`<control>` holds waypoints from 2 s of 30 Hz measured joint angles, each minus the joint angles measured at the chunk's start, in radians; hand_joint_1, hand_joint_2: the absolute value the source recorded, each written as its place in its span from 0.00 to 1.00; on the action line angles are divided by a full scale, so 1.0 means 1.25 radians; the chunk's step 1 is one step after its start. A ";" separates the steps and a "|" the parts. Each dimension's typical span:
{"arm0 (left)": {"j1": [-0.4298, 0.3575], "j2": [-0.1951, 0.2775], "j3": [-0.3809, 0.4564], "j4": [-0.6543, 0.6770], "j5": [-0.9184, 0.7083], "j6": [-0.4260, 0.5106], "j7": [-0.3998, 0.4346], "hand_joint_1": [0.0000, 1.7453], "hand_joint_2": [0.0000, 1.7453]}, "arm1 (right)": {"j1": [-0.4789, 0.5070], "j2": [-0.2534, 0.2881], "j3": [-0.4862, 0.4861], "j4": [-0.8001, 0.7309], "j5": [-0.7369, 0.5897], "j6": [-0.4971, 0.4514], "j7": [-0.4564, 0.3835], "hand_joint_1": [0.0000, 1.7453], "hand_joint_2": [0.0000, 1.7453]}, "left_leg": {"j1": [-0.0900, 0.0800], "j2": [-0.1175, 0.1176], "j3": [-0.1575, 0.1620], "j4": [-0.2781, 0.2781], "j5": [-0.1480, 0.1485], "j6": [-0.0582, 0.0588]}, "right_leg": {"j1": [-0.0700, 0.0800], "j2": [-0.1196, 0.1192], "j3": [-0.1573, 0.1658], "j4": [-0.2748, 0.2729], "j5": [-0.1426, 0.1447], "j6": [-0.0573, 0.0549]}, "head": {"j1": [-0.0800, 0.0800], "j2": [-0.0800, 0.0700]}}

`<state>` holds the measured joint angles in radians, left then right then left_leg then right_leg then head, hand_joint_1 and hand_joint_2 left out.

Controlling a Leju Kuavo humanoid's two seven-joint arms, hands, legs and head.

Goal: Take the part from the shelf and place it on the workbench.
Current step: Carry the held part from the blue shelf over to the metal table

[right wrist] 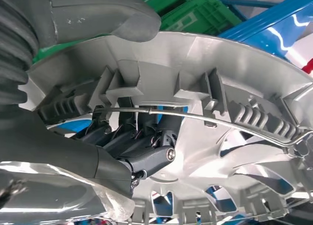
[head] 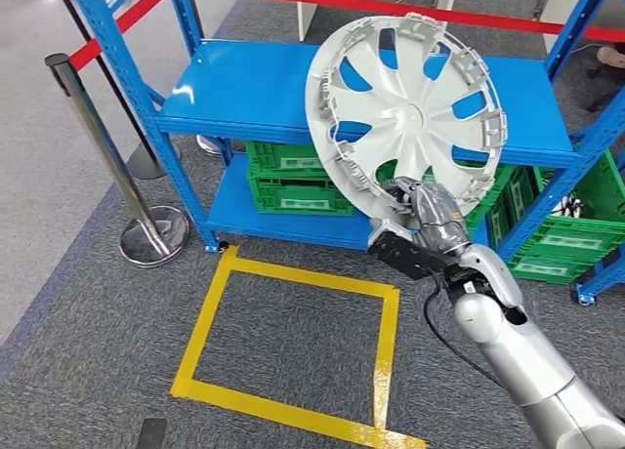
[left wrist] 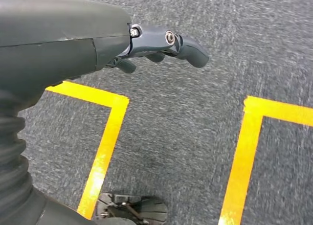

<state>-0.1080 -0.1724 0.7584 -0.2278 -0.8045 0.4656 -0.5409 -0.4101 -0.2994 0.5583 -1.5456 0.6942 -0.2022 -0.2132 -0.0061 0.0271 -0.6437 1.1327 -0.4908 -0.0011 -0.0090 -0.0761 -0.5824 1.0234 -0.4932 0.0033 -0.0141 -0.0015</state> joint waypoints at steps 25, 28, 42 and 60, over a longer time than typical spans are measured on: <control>-0.003 -0.004 0.001 0.000 -0.005 -0.011 0.014 0.00 1.00 | 0.007 -0.057 -0.024 -0.031 0.005 0.030 -0.005 1.00 1.00 | -0.001 -0.035 -0.065 0.084 -0.050 -0.006 | -0.010 0.053 -0.003 0.005 -0.003 0.003 | 0.003 0.000; -0.001 -0.004 0.001 0.000 -0.006 -0.011 0.014 0.00 1.00 | 0.011 -0.057 -0.017 -0.032 0.011 0.031 -0.004 1.00 1.00 | 0.001 -0.028 -0.087 0.139 -0.053 -0.006 | -0.007 0.021 -0.001 0.006 -0.005 0.001 | 0.002 0.000; -0.002 -0.006 0.003 0.000 -0.013 -0.011 0.014 0.00 1.00 | 0.028 -0.060 -0.010 -0.045 0.014 0.031 -0.004 1.00 1.00 | -0.007 -0.046 0.026 -0.097 0.043 0.040 | -0.002 0.059 -0.100 0.222 -0.111 0.030 | 0.011 0.000; 0.000 -0.006 0.008 0.000 -0.015 -0.013 0.015 0.00 1.00 | 0.043 -0.084 -0.020 -0.052 -0.013 0.039 -0.008 1.00 1.00 | 0.004 -0.018 -0.058 0.077 -0.008 -0.005 | -0.011 0.008 0.008 0.006 -0.011 0.003 | -0.001 0.000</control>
<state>-0.1083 -0.1804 0.7688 -0.2279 -0.8234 0.4490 -0.5216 -0.3559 -0.4046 0.5333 -1.6101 0.6782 -0.1536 -0.2237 -0.0011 0.0042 -0.7162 1.2289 -0.5003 -0.0071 -0.0231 -0.0657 -0.5722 1.0305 -0.5068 0.0072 -0.0154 -0.0013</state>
